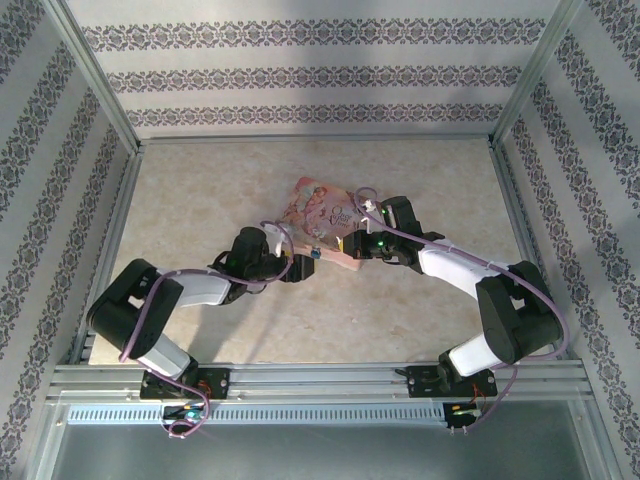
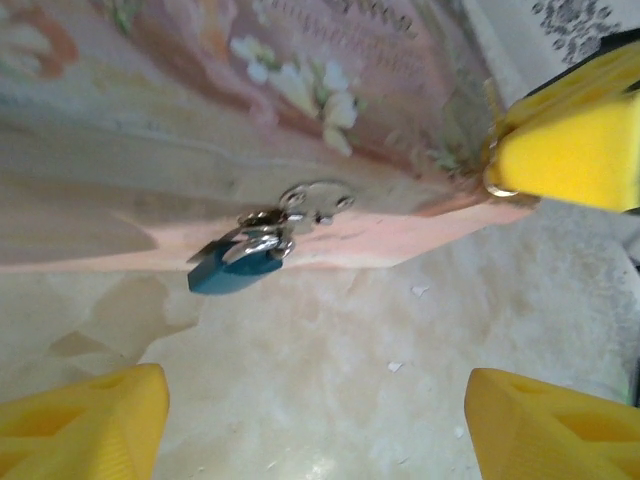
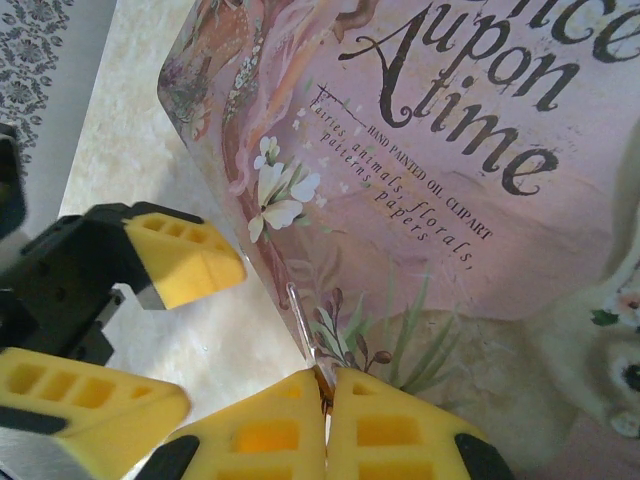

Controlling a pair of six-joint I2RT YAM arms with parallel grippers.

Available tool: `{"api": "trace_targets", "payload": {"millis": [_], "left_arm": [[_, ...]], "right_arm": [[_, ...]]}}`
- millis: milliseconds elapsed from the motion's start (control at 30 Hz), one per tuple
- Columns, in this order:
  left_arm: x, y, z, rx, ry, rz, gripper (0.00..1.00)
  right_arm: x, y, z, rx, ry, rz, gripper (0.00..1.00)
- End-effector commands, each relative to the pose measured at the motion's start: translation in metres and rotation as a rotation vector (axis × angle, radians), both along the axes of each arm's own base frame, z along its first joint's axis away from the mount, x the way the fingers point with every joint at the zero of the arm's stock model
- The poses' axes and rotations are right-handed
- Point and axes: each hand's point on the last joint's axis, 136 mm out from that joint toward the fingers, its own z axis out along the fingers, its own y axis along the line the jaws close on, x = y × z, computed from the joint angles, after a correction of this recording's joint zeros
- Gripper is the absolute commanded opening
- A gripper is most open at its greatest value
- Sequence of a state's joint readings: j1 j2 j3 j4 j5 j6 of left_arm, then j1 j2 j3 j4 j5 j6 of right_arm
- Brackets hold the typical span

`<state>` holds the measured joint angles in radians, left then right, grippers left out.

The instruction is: Unlock a padlock with a key

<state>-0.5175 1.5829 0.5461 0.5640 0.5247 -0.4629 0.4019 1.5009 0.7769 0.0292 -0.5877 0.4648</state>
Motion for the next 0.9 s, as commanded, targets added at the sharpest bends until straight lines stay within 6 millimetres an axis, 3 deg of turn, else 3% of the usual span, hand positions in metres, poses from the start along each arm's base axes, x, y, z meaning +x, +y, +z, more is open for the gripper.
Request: {"api": "trace_targets", "payload": {"millis": [0, 367, 867], "left_arm": [[0.000, -0.013, 0.001, 0.012, -0.029, -0.064, 0.76], [0.022, -0.017, -0.012, 0.042, -0.064, -0.027, 0.73], [0.032, -0.033, -0.018, 0.009, -0.050, -0.060, 0.68]], "right_arm": [[-0.004, -0.010, -0.023, -0.071, 0.047, -0.032, 0.00], [-0.003, -0.008, -0.021, -0.074, 0.040, -0.029, 0.00], [-0.003, -0.008, -0.019, -0.074, 0.034, -0.031, 0.00]]}}
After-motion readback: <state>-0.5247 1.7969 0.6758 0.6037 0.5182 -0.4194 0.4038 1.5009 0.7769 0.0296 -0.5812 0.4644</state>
